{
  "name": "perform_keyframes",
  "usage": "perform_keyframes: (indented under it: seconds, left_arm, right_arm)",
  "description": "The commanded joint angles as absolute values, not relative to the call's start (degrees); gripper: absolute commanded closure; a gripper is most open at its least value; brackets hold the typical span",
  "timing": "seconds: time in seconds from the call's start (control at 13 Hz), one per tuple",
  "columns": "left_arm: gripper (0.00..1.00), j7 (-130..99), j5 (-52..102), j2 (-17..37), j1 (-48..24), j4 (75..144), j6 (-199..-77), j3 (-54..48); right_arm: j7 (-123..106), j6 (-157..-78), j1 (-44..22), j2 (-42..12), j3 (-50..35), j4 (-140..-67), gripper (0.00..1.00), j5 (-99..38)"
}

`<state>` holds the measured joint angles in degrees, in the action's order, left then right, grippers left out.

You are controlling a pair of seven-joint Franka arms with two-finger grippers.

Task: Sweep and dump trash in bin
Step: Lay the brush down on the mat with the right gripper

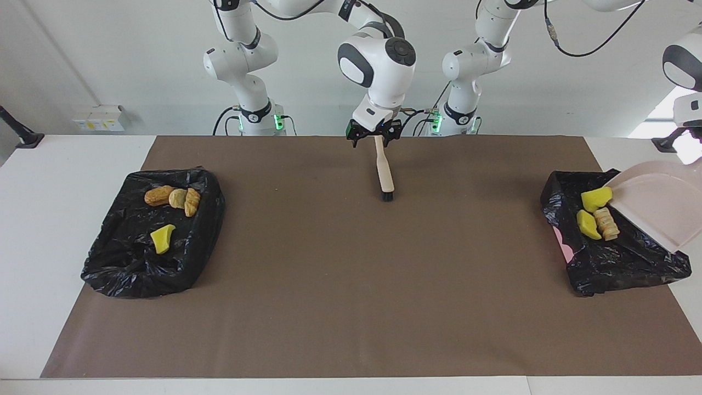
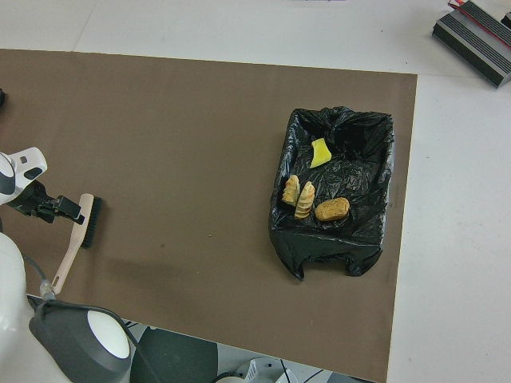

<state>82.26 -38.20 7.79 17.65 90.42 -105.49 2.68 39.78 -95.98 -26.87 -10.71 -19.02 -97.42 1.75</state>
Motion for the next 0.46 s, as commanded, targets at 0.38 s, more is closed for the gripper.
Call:
perform_keyframes:
  seconds: [0.38]
  left_arm:
    - [1.0, 90.3, -40.9, 7.4, 14.6, 82.0, -99.8, 2.1]
  right_arm:
    - [17.2, -78.9, -13.4, -10.9, -19.3, -82.8, 0.0, 3.9]
